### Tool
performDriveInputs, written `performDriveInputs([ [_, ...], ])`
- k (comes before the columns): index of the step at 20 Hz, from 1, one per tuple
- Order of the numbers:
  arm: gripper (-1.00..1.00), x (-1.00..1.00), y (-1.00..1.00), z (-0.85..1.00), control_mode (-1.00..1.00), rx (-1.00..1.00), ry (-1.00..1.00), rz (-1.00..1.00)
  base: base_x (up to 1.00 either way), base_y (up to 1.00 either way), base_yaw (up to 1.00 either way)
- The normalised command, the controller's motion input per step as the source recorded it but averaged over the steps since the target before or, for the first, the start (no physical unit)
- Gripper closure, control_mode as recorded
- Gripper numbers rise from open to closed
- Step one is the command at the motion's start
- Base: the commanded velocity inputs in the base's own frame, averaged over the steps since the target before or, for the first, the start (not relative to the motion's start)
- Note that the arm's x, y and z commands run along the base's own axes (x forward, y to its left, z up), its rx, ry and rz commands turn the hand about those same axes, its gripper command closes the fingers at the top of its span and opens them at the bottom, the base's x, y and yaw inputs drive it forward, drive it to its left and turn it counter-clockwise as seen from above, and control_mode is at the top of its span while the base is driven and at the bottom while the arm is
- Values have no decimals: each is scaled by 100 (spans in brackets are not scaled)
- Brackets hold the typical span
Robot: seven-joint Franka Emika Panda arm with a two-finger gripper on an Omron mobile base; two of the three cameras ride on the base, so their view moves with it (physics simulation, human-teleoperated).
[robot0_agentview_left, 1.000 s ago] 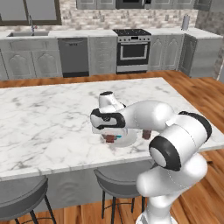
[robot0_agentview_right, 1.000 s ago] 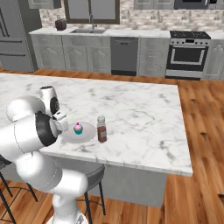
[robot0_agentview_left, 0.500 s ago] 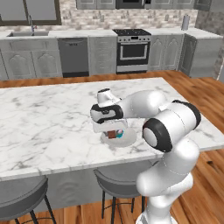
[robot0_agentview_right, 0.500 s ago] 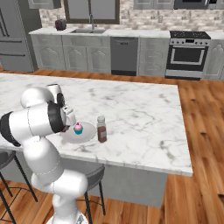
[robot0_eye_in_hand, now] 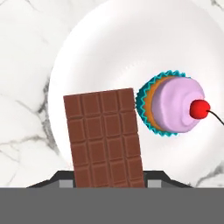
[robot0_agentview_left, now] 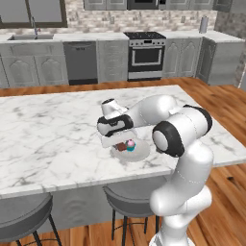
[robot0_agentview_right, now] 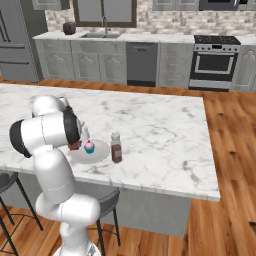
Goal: Take the cinnamon bottle from the cabinet and place it on the dining table, next to the plate with the cupcake. Then take the chocolate from the dining counter and place it on the cupcake plate.
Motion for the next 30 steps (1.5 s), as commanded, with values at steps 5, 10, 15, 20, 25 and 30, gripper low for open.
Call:
performDriveInputs([
  [5, 100, 8, -14, -13, -100, 0, 0, 19, 0, 0, 0],
  [10, -100, 0, 0, -12, -100, 0, 0, 13, 0, 0, 0],
  [15, -100, 0, -15, 0, -100, 0, 0, 7, 0, 0, 0],
  [20, -100, -3, -17, 24, -100, 0, -1, 4, 0, 0, 0],
  [25, -100, -51, 0, 79, -100, 0, -10, 4, 0, 0, 0],
  [30, -100, -85, 0, 84, -100, 0, -16, 1, 0, 0, 0],
])
